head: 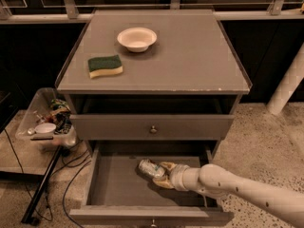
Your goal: Pick 7up can from middle drawer and place on counter
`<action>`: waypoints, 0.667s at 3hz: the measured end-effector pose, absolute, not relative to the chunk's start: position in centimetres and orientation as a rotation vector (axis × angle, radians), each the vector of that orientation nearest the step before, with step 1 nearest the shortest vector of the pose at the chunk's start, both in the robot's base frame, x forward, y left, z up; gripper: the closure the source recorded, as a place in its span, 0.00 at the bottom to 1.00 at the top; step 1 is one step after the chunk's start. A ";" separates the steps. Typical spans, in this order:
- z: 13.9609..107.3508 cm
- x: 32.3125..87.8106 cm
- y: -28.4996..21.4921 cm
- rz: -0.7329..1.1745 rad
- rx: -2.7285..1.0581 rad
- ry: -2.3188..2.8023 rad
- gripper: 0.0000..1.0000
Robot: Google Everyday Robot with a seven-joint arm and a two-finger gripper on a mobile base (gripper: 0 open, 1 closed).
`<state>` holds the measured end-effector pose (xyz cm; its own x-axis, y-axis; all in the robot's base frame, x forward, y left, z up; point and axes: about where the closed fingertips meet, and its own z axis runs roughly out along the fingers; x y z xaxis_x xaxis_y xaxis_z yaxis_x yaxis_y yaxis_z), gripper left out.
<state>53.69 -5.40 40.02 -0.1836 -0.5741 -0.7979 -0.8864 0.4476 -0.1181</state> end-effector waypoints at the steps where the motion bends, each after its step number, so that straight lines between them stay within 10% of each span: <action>1: 43.9 53.5 -7.2 0.492 -1.231 1.836 1.00; 2: 48.7 52.9 -9.7 0.495 -1.223 1.797 1.00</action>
Offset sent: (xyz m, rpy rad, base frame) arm -0.0156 -0.0825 0.1500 0.0727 -0.0987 0.0183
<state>52.91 -9.65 48.66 -0.1266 -0.5372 -0.8339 -0.8883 0.4356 -0.1458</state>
